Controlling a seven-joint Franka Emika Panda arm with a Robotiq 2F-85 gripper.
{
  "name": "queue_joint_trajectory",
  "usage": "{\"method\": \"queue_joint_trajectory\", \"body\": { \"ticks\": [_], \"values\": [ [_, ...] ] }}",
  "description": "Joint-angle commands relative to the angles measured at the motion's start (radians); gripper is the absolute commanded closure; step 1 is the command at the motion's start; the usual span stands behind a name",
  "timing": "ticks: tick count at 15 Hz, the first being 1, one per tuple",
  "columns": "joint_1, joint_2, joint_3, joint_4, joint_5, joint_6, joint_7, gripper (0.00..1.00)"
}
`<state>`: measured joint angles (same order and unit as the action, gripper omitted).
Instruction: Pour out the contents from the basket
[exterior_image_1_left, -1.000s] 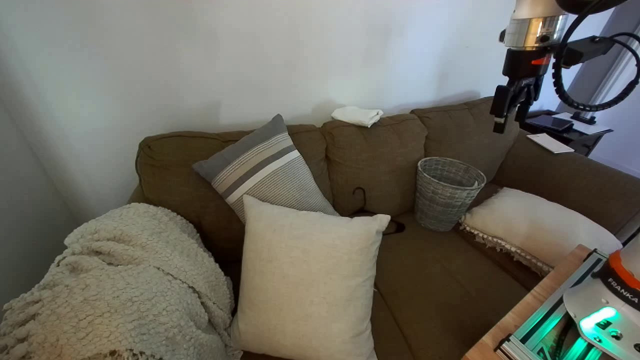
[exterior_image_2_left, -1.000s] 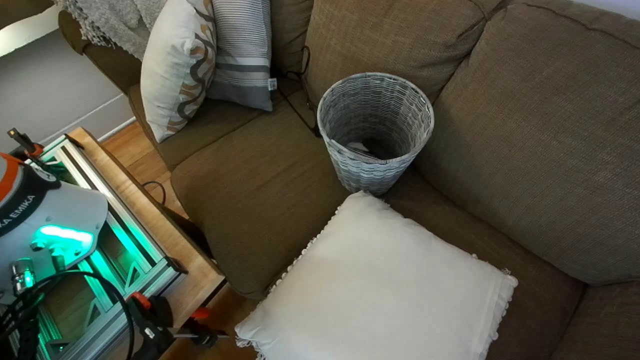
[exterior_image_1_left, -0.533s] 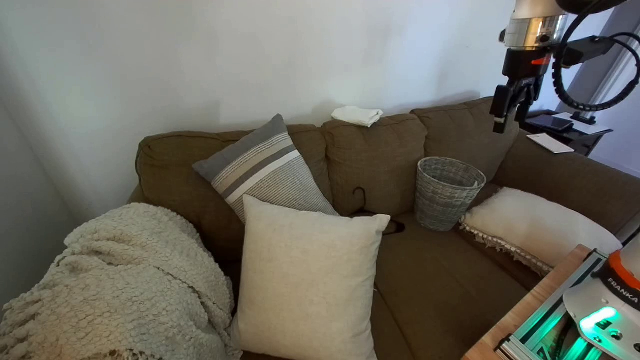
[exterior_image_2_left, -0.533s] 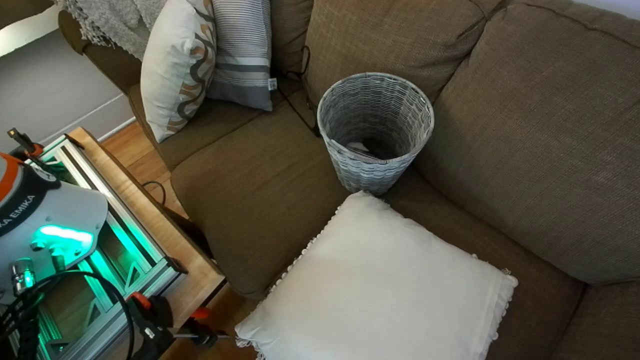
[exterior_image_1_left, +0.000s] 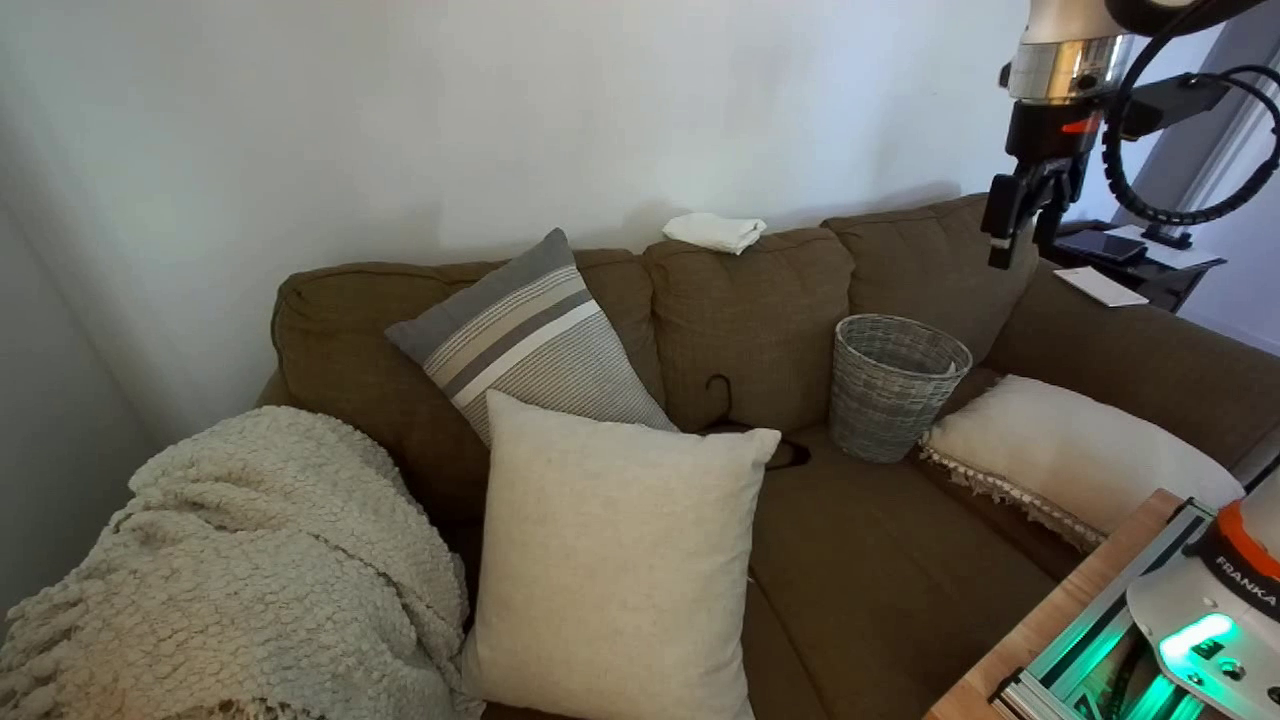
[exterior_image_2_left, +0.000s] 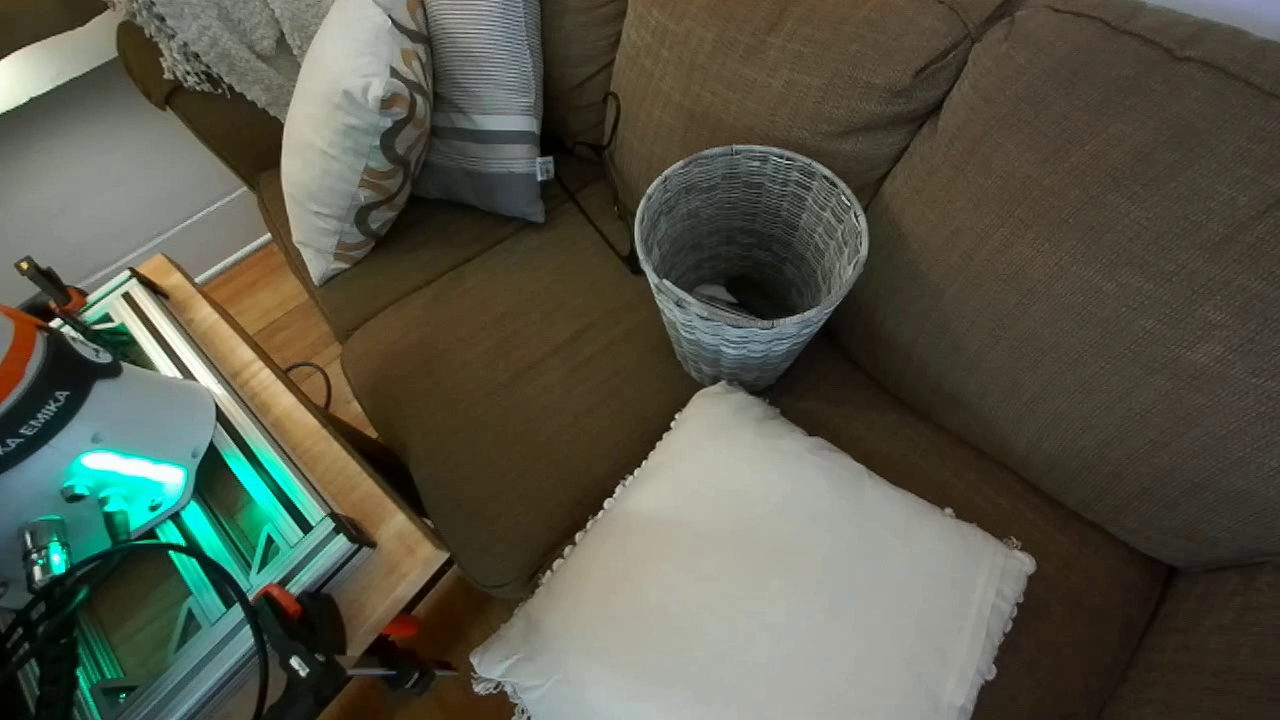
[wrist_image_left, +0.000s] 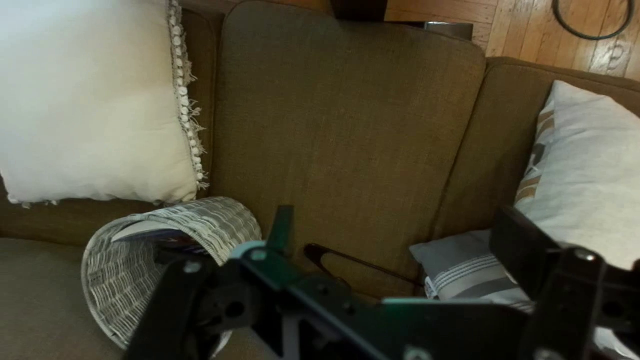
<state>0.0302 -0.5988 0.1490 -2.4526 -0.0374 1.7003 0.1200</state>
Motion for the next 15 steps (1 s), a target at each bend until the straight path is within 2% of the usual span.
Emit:
{"method": "queue_joint_trajectory", "body": {
  "ticks": [1,4,7,9,11,12,15],
  "values": [
    [-0.046,0.051,-0.048,-0.065,-0.071,0.008,0.025,0.0],
    [-0.093,0.105,-0.13,-0.109,-0.104,0.054,-0.021,0.0],
    [-0.153,0.196,-0.213,-0.11,-0.173,0.183,-0.073,0.0],
    [-0.205,0.299,-0.275,-0.063,-0.229,0.283,-0.109,0.0],
    [-0.239,0.391,-0.337,-0.002,-0.2,0.306,-0.151,0.0],
    [-0.217,0.286,-0.295,-0.075,-0.21,0.296,-0.111,0.0],
    [-0.242,0.38,-0.34,-0.013,-0.208,0.307,-0.146,0.0]
  ]
}}
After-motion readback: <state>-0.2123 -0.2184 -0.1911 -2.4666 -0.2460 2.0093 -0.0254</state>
